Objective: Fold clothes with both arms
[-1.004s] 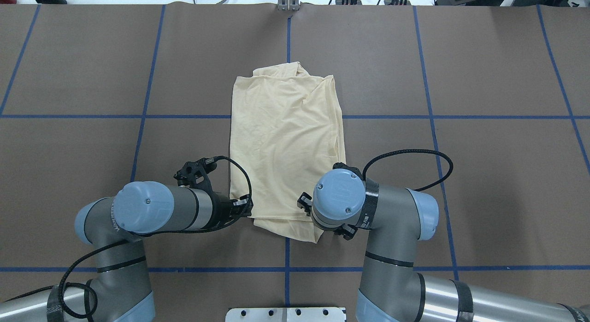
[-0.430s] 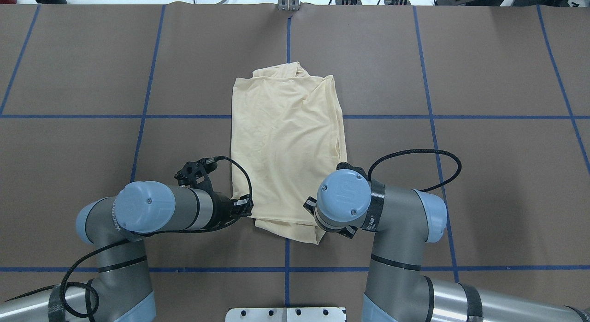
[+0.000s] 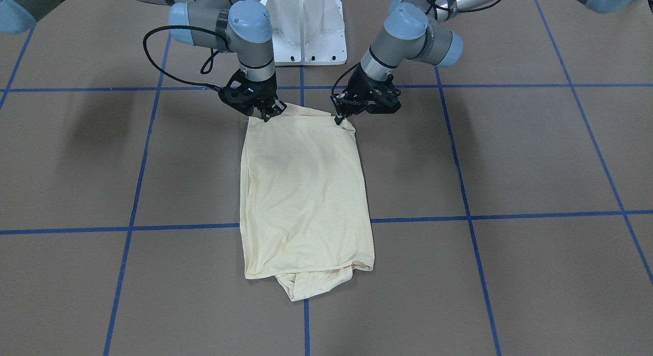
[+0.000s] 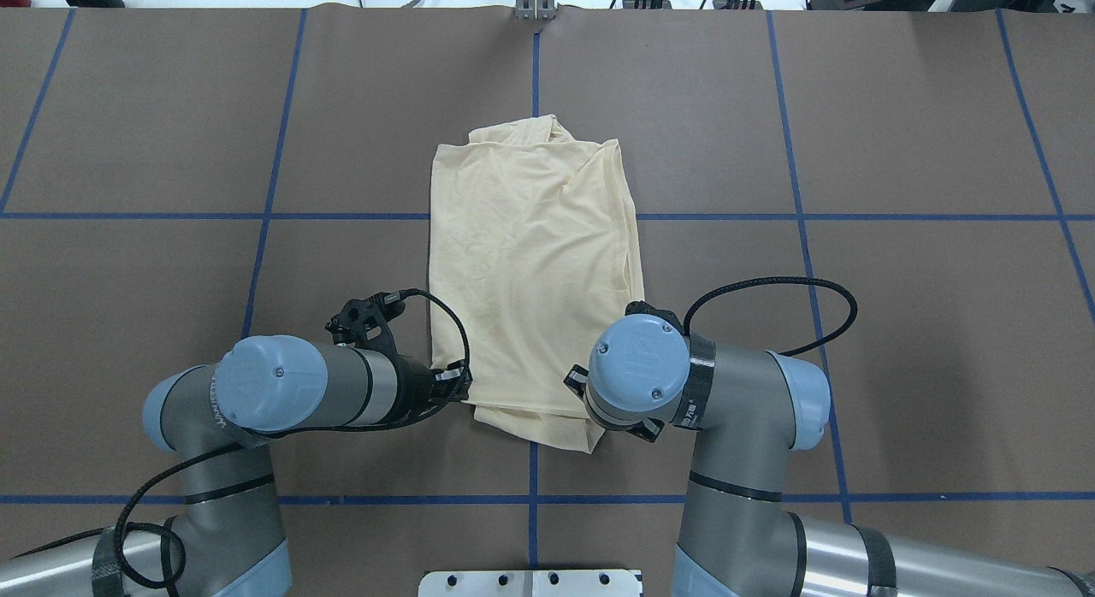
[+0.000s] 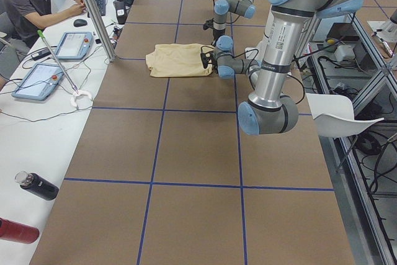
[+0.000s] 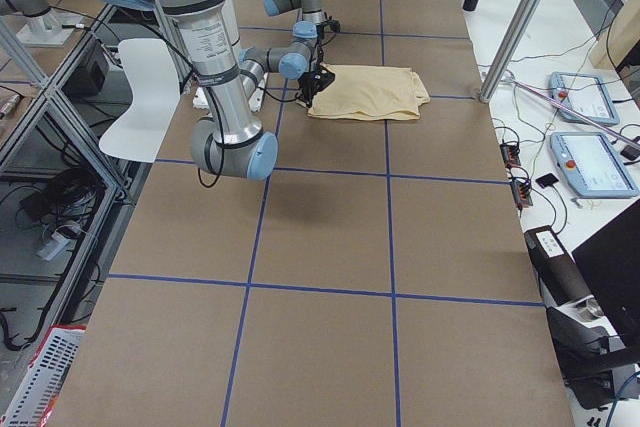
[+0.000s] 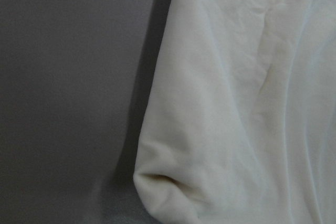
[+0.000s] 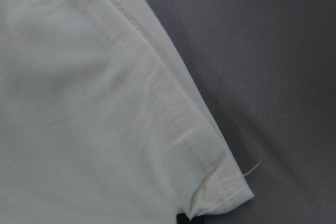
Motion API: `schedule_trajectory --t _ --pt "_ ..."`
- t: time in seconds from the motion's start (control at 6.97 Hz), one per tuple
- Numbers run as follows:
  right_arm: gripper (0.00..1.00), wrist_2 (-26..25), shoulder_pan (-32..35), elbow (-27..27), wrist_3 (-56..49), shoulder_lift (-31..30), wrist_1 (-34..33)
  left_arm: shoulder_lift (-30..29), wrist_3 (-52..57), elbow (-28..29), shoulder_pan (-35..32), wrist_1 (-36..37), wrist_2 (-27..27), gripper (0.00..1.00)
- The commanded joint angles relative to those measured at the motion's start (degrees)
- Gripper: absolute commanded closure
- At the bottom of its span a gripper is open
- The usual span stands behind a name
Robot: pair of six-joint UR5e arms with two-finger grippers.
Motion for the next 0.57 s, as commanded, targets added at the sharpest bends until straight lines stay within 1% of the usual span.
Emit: schedule_trajectory --t 0.0,0.14,0.29,0.43 --pt "0.6 0.2 0.0 0.0 -0.1 0.1 0.2 -0.1 0.0 -0.1 0.0 0.0 0.0 1.0" --pt "0.44 0.3 0.0 0.0 -0.1 0.1 0.2 -0.1 0.0 0.0 0.0 0.0 0.0 1.0" --pt "0.34 0.0 0.0 -0.1 -0.1 0.1 0.2 -0.1 -0.1 0.0 0.0 0.0 0.0 1.0" --pt "0.34 -0.1 -0.1 -0.2 -0.1 0.2 0.2 -0.1 -0.1 0.0 0.0 0.0 0.0 1.0"
